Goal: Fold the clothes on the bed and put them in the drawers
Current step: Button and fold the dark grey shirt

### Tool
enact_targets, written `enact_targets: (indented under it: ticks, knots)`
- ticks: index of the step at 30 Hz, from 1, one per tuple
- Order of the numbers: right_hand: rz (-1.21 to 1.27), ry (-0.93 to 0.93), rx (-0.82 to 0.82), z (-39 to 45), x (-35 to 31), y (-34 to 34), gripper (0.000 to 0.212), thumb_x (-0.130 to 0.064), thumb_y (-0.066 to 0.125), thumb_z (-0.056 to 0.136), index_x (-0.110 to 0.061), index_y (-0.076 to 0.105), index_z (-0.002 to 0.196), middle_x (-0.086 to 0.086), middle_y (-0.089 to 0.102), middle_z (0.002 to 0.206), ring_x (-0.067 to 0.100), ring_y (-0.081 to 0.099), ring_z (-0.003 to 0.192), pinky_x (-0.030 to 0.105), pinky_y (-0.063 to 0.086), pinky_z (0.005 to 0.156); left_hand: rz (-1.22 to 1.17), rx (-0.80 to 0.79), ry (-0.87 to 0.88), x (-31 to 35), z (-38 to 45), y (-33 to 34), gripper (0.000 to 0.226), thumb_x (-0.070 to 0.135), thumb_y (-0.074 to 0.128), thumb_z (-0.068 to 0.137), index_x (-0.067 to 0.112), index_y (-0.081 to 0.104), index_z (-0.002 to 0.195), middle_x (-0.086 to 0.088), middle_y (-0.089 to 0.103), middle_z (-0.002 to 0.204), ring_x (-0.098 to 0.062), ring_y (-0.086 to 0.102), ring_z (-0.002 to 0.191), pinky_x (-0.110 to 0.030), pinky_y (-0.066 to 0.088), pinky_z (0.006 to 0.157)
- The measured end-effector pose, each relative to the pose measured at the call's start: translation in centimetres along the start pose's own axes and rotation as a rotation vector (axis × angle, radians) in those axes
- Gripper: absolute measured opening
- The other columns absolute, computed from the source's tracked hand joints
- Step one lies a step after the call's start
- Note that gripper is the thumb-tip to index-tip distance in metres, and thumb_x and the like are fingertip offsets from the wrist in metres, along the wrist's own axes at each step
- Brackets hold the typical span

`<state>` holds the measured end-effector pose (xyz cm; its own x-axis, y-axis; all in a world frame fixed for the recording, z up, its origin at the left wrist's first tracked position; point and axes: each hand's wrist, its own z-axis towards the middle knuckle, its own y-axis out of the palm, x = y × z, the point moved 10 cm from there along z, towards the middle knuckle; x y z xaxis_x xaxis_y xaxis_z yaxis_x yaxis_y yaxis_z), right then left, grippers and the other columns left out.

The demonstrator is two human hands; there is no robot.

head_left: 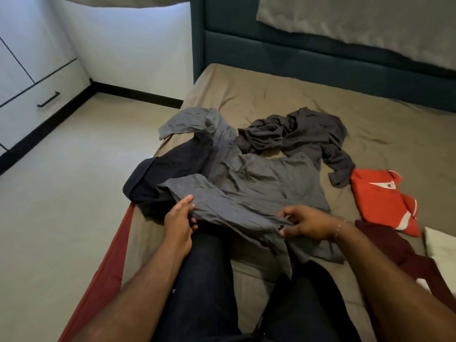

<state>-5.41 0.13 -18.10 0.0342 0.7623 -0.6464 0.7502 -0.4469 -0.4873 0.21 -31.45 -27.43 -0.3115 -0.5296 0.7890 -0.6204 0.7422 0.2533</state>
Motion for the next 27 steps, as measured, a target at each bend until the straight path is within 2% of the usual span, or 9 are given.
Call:
enact_targets:
  ticks: [4, 7, 9, 13, 19, 21, 23, 25, 27]
  knots:
    - [-0.148, 0.013, 0.024, -0.6, 1.8, -5.0, 0.032, -0.022, 0.083, 0.087, -0.03, 0.067, 0.114, 0.005, 0.075, 0.102, 0.019, 0.071, 0.093, 0.028, 0.055, 0.082, 0.203, -0.12, 0.133, 0.0, -1.1, 1.3, 0.034, 0.004, 0.058, 0.099, 0.022, 0.072, 0.125, 0.005, 0.07, 0.073, -0.01, 0.058, 0.061, -0.023, 0.046, 0.051]
    - [-0.636, 0.142, 0.243, 0.3, 3.7, -9.3, 0.03, -0.033, 0.076, 0.09, -0.035, 0.061, 0.116, 0.004, 0.069, 0.116, 0.023, 0.065, 0.102, 0.031, 0.05, 0.081, 0.614, -0.176, 0.252, 0.0, -1.9, 2.6, 0.037, 0.001, 0.066, 0.093, 0.027, 0.073, 0.119, -0.001, 0.075, 0.103, -0.021, 0.07, 0.086, -0.037, 0.061, 0.082]
    - [-0.826, 0.248, 0.424, 0.2, 4.7, -10.4, 0.05, -0.043, 0.07, 0.092, -0.03, 0.053, 0.137, 0.007, 0.056, 0.135, 0.03, 0.057, 0.121, 0.038, 0.048, 0.093, 0.932, -0.142, 0.359, 0.0, -2.5, 3.0, 0.032, 0.01, 0.071, 0.088, 0.026, 0.076, 0.116, -0.001, 0.065, 0.12, -0.023, 0.065, 0.107, -0.039, 0.052, 0.103]
    - [-0.742, 0.07, 0.639, 0.7, 3.3, -5.2, 0.053, -0.042, 0.067, 0.089, -0.025, 0.053, 0.137, 0.004, 0.052, 0.131, 0.03, 0.056, 0.118, 0.046, 0.052, 0.092, 1.15, -0.055, 0.655, 1.3, -5.0, 4.0, 0.034, 0.023, 0.072, 0.083, 0.031, 0.072, 0.116, 0.006, 0.048, 0.123, -0.02, 0.045, 0.119, -0.032, 0.041, 0.102]
    - [-0.677, 0.095, 0.336, 4.2, 5.8, 5.3, 0.082, -0.049, 0.062, 0.088, -0.032, 0.023, 0.158, -0.001, 0.027, 0.162, 0.023, 0.033, 0.146, 0.046, 0.031, 0.119, 1.505, -0.239, 0.927, 1.4, -4.6, 8.0, 0.057, 0.041, 0.062, 0.082, 0.032, 0.057, 0.138, -0.004, 0.04, 0.157, -0.027, 0.036, 0.145, -0.05, 0.038, 0.112]
    - [-0.664, 0.18, 0.301, 4.3, 8.3, 5.2, 0.08, -0.042, 0.054, 0.093, -0.032, 0.014, 0.162, -0.003, 0.018, 0.169, 0.022, 0.026, 0.152, 0.048, 0.022, 0.125, 1.779, -0.307, 0.838, 0.7, -1.4, 8.2, 0.065, 0.046, 0.056, 0.085, 0.033, 0.048, 0.147, -0.003, 0.035, 0.163, -0.025, 0.032, 0.15, -0.049, 0.031, 0.118]
    - [-0.646, 0.218, 0.271, 4.2, 10.1, 4.6, 0.081, -0.04, 0.051, 0.092, -0.033, 0.013, 0.163, -0.007, 0.014, 0.171, 0.019, 0.027, 0.152, 0.05, 0.022, 0.125, 1.931, -0.395, 0.527, -0.1, 2.6, 6.6, 0.057, 0.046, 0.052, 0.091, 0.031, 0.051, 0.146, -0.001, 0.045, 0.157, -0.024, 0.045, 0.142, -0.043, 0.039, 0.113]
    - [-0.587, 0.211, 0.24, 4.4, 10.3, 3.7, 0.082, -0.049, 0.051, 0.085, -0.033, 0.023, 0.16, -0.006, 0.028, 0.167, 0.02, 0.038, 0.146, 0.048, 0.031, 0.12, 1.869, -0.45, 0.293, -0.4, 4.5, 5.6, 0.043, 0.046, 0.05, 0.092, 0.027, 0.065, 0.129, -0.003, 0.063, 0.136, -0.025, 0.063, 0.118, -0.038, 0.053, 0.093]
    - [-0.453, 0.197, 0.302, 5.4, 9.5, 1.1, 0.071, -0.058, 0.051, 0.081, -0.033, 0.043, 0.147, -0.004, 0.052, 0.149, 0.021, 0.054, 0.131, 0.042, 0.045, 0.108, 1.783, -0.339, 0.381, 1.7, 5.7, 7.0, 0.038, 0.05, 0.046, 0.086, 0.026, 0.069, 0.105, -0.002, 0.072, 0.108, -0.024, 0.069, 0.095, -0.033, 0.05, 0.07]
